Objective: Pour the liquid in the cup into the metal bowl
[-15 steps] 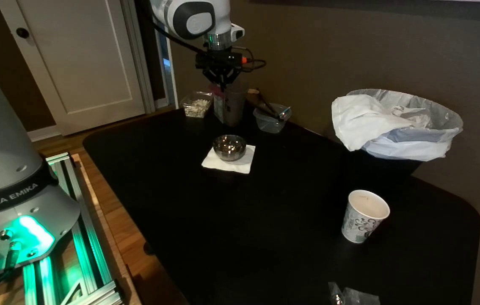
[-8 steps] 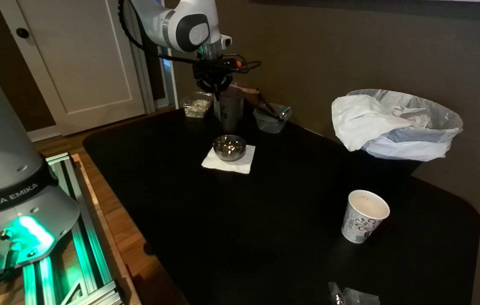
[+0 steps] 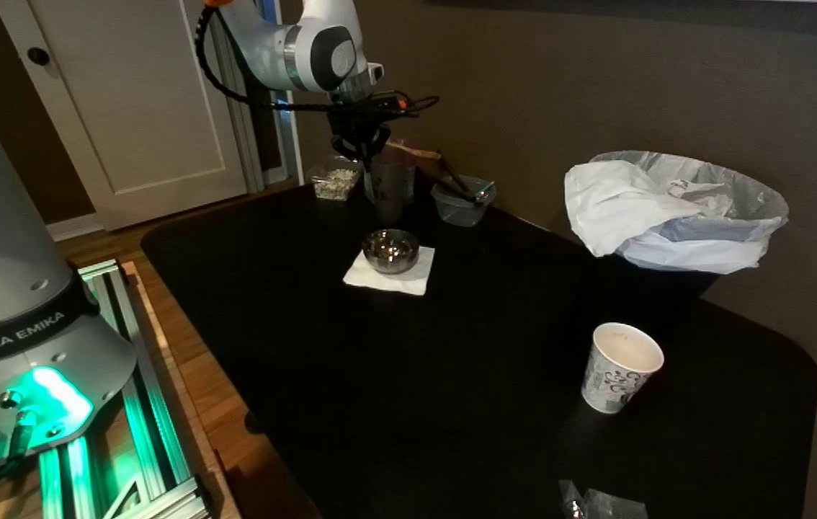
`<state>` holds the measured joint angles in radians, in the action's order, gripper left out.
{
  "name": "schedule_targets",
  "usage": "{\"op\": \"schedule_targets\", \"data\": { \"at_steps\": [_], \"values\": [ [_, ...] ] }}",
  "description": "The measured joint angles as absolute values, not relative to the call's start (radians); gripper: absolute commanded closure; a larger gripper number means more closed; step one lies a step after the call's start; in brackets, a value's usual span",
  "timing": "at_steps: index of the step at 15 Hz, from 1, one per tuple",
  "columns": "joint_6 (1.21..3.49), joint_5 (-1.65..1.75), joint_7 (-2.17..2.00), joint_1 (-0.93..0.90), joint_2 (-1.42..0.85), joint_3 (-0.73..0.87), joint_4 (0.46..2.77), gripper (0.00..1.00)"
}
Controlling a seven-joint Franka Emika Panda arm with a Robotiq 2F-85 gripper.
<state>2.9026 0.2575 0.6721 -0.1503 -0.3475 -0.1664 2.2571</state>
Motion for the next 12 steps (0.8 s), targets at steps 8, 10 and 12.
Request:
{"op": "schedule_targets", "data": {
  "at_steps": [8, 10, 12],
  "values": [
    [2.877, 0.353, 0.643, -0.182, -0.443, -0.153, 2.152, 0.93],
    [2.861, 0.368, 0.639, -0.190, -0.459, -0.149, 2.126, 0.68],
    [2.856, 0.380, 0.632, -0.197, -0.470, -0.145, 2.105, 0.59]
  ]
}}
